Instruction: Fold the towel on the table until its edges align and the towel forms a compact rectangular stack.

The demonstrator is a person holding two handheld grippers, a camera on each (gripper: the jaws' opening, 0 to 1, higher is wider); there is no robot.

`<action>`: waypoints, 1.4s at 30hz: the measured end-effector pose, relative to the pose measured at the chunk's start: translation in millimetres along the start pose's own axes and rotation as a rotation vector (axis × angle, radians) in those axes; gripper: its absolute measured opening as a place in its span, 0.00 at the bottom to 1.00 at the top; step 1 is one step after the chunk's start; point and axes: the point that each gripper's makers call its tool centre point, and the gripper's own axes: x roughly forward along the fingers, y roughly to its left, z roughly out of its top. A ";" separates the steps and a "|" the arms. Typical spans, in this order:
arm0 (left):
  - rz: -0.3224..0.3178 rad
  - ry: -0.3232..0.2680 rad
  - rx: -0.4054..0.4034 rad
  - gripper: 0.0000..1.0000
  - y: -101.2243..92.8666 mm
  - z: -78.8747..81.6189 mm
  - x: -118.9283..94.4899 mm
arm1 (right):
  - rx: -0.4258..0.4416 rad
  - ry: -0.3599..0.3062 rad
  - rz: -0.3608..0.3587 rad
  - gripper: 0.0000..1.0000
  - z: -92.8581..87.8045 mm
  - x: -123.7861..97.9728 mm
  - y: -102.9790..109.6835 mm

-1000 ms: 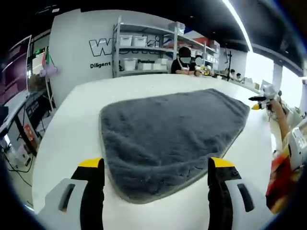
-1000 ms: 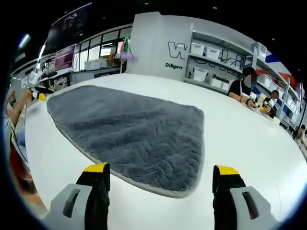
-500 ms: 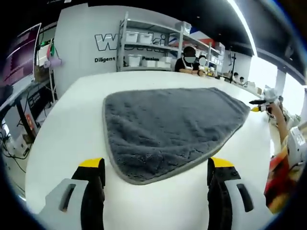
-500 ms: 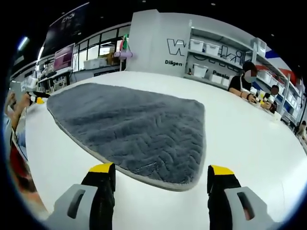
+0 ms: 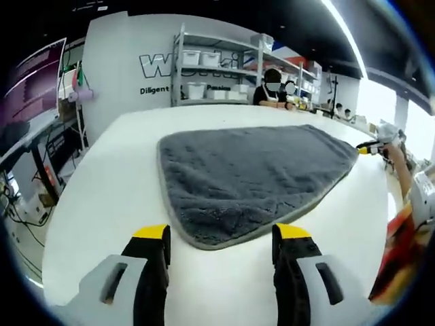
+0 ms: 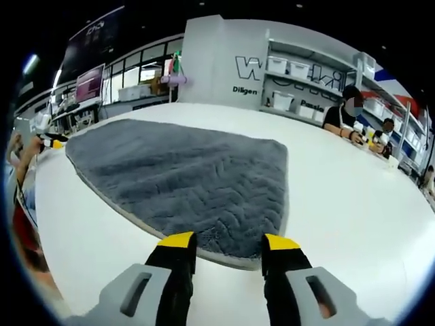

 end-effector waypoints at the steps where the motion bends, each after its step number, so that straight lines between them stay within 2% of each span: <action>1: 0.000 0.000 0.007 0.55 0.0 -0.3 -0.9 | 0.000 -0.002 -0.007 0.32 0.0 -0.6 -1.6; 4: -0.009 -0.015 0.018 0.46 -1.1 1.4 -3.8 | 0.011 -0.010 -0.021 0.25 0.1 -2.8 -7.4; 8: -0.038 -0.011 0.052 0.29 -5.4 0.1 -3.6 | 0.016 0.020 -0.040 0.19 -7.4 -0.8 -14.9; 14: -0.035 0.038 0.085 0.23 -5.7 -10.5 3.8 | 0.029 0.021 -0.023 0.14 -9.2 1.6 -13.7; 18: -0.034 0.041 0.082 0.20 -3.3 -9.8 2.5 | 0.037 0.022 -0.022 0.11 -10.3 0.9 -15.5; 20: -0.037 0.045 0.067 0.16 -2.5 -10.1 1.7 | 0.038 0.023 -0.025 0.09 -11.4 0.3 -18.1; 22: -0.042 0.056 0.061 0.07 -2.6 -11.3 -0.3 | 0.043 0.022 -0.026 0.09 -12.0 0.1 -19.1; 26: -0.081 0.087 0.054 0.05 -10.2 -15.5 -5.5 | 0.057 0.022 -0.022 0.08 -13.2 -0.7 -19.5; 34: -0.074 0.148 0.122 0.04 -15.7 -20.3 -13.2 | 0.016 0.042 -0.013 0.07 -17.6 -6.6 -23.4; 42: -0.089 0.186 0.173 0.04 -17.4 -24.9 -19.2 | 0.017 0.038 0.000 0.06 -22.3 -12.0 -26.1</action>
